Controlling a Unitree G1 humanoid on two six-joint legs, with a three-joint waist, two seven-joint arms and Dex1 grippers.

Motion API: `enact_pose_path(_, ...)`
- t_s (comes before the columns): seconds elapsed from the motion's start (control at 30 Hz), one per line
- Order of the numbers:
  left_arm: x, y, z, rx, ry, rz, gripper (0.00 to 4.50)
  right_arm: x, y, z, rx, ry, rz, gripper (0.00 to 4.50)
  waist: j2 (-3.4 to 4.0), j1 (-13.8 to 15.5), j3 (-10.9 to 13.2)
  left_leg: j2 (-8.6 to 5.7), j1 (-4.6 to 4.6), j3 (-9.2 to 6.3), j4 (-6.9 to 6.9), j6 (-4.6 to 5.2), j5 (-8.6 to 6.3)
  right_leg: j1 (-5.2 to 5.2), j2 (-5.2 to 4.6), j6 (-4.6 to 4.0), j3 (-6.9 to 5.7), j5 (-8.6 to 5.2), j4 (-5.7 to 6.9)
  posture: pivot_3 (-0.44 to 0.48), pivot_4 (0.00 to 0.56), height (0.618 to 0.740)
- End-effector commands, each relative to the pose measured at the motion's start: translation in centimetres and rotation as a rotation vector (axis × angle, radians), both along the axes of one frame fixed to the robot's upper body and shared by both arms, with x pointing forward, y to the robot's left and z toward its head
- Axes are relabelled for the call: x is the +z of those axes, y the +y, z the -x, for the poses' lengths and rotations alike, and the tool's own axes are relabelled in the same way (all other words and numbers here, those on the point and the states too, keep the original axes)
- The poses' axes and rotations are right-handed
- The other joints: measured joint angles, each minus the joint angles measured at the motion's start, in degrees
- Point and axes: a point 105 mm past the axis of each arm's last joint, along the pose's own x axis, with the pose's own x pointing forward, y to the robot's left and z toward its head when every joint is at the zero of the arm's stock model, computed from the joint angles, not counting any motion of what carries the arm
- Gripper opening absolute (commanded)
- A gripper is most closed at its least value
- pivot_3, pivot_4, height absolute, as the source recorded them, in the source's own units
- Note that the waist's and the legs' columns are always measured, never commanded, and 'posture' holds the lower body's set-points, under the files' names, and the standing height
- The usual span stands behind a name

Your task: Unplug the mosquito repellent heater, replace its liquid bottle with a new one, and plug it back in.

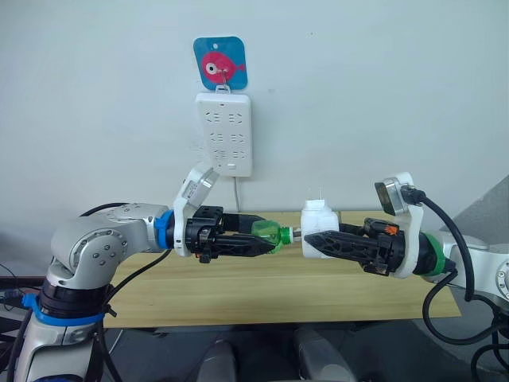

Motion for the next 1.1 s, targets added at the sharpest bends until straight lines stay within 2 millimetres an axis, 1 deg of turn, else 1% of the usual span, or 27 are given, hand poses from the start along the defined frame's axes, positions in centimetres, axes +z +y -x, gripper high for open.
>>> enact_pose_path(0.03, 0.9, -0.9, 1.6, -0.101, -0.05, 0.022, 2.37, 0.3, 0.2, 0.1, 0.003, -0.028, 0.001, 3.0, 0.0, 0.0, 0.0, 0.0, 0.0, 0.0, 0.0, 0.0, 0.0, 0.0, 0.0, 0.0, 0.0, 0.0, 0.0, -0.116, 0.083, 0.711)
enact_pose_path(0.37, 0.7, -0.7, 1.3, -0.08, -0.067, 0.003, 2.37, 0.0, 0.0, 0.0, 0.001, -0.015, 0.008, 3.0, 0.01, 0.0, -0.4, 0.0, 0.0, 0.0, 0.0, 0.0, 0.0, 0.0, 0.0, 0.0, 0.0, 0.0, 0.0, -0.115, 0.083, 0.711)
enact_pose_path(0.5, 0.9, -1.0, 0.8, -0.064, -0.075, 0.024, 2.37, 0.0, 0.3, 0.4, 0.028, -0.027, 0.018, 3.0, 0.02, 0.0, -0.5, -0.01, 0.02, 0.01, 0.0, 0.0, 0.0, 0.03, 0.0, 0.01, 0.01, 0.0, -0.01, -0.114, 0.085, 0.711)
enact_pose_path(0.67, 1.0, -1.2, 1.0, -0.079, -0.083, 0.026, 2.37, -0.2, 0.8, 1.0, 0.067, -0.053, 0.048, 3.0, 0.03, 0.0, -0.6, 0.0, 0.04, 0.0, 0.0, 0.0, 0.0, 0.04, 0.01, 0.01, 0.0, 0.0, 0.0, -0.114, 0.087, 0.711)
enact_pose_path(0.9, 0.7, -1.6, 0.9, -0.088, -0.091, 0.029, 2.37, 0.2, 1.6, 1.0, 0.092, -0.08, 0.042, 3.0, 0.03, 0.0, -0.6, 0.0, 0.06, -0.02, 0.0, 0.0, 0.0, 0.08, 0.01, 0.01, -0.01, -0.01, -0.02, -0.114, 0.087, 0.711)
enact_pose_path(1.1, 0.7, -2.2, 0.8, -0.086, -0.108, 0.041, 2.37, 0.1, 2.1, 1.1, 0.103, -0.085, 0.052, 3.0, 0.02, 0.0, -0.6, 0.0, 0.06, -0.04, 0.0, 0.0, 0.0, 0.09, 0.01, 0.01, -0.01, -0.01, -0.02, -0.114, 0.087, 0.711)
